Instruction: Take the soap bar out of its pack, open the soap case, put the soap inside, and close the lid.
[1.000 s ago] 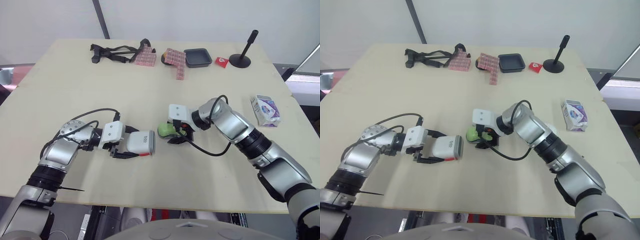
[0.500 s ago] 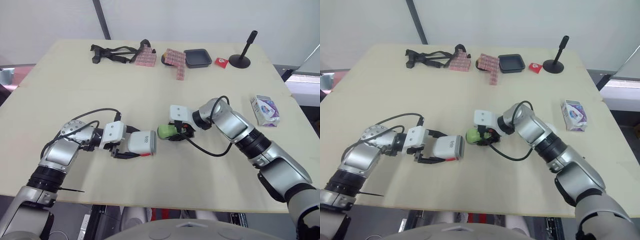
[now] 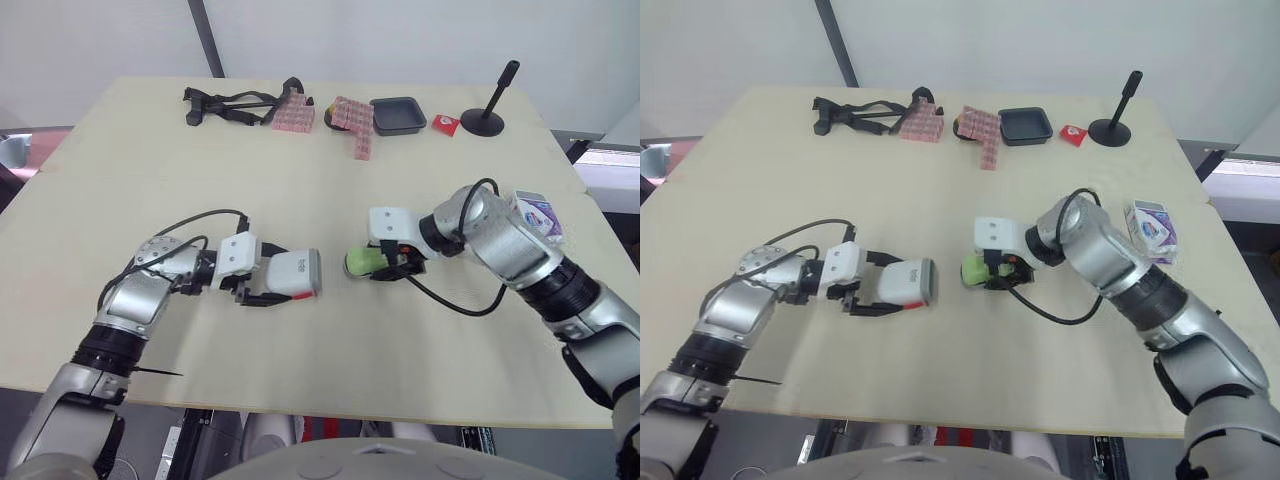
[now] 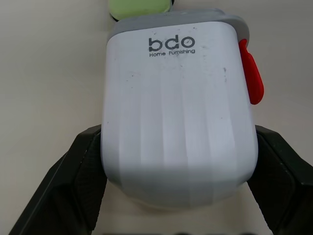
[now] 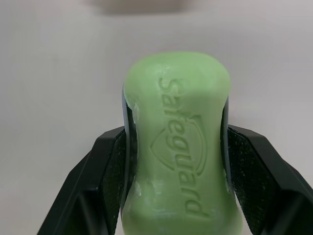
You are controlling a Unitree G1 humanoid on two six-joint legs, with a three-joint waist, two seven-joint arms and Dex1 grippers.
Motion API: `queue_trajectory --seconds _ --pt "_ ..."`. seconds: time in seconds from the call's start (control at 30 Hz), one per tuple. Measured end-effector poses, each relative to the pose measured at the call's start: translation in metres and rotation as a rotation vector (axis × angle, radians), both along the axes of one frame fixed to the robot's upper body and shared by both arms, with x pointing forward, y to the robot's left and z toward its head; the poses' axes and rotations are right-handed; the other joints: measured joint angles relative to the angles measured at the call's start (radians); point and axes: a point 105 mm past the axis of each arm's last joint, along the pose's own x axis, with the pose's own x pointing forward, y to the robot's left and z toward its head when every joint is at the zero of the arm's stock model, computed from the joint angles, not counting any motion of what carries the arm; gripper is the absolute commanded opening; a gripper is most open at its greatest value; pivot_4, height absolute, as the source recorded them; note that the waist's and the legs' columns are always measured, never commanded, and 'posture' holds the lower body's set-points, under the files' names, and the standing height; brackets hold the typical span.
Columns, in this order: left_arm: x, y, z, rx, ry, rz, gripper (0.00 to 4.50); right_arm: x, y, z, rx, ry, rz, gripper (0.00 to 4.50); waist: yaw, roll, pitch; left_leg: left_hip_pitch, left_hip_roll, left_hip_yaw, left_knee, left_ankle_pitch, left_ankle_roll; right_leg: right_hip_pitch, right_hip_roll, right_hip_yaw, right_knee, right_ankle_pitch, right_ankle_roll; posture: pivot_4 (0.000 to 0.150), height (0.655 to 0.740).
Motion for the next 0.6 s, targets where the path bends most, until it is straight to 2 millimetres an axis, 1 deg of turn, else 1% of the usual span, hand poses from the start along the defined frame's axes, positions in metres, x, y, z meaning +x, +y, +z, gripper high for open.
queue_trajectory --seconds 0.2,0.4,0.6 --pt "0.001 -0.015 -0.001 -0.029 0.0 -0.011 3.45 -0.009 0.002 0.004 -0.004 0.025 0.009 2.54 0.006 0.0 0.0 0.0 0.0 0.0 0.0 0.0 0.0 0.0 0.0 0.0 0.0 0.0 0.0 0.15 0.74" --pt "0.001 -0.019 -0.002 -0.022 0.001 -0.027 3.45 -0.01 0.001 0.003 -0.02 0.034 0.003 2.54 0.01 0.0 0.0 0.001 0.0 0.0 0.001 0.0 0.0 -0.001 0.0 0.001 0.0 0.0 0.0 0.15 0.74" --pt "0.001 -0.025 -0.002 -0.021 -0.004 -0.039 3.45 -0.011 0.009 0.001 -0.032 0.028 0.021 2.54 0.01 0.0 0.0 0.001 0.0 0.0 0.001 0.0 0.0 -0.002 0.0 0.001 0.001 0.0 0.0 0.15 0.74"
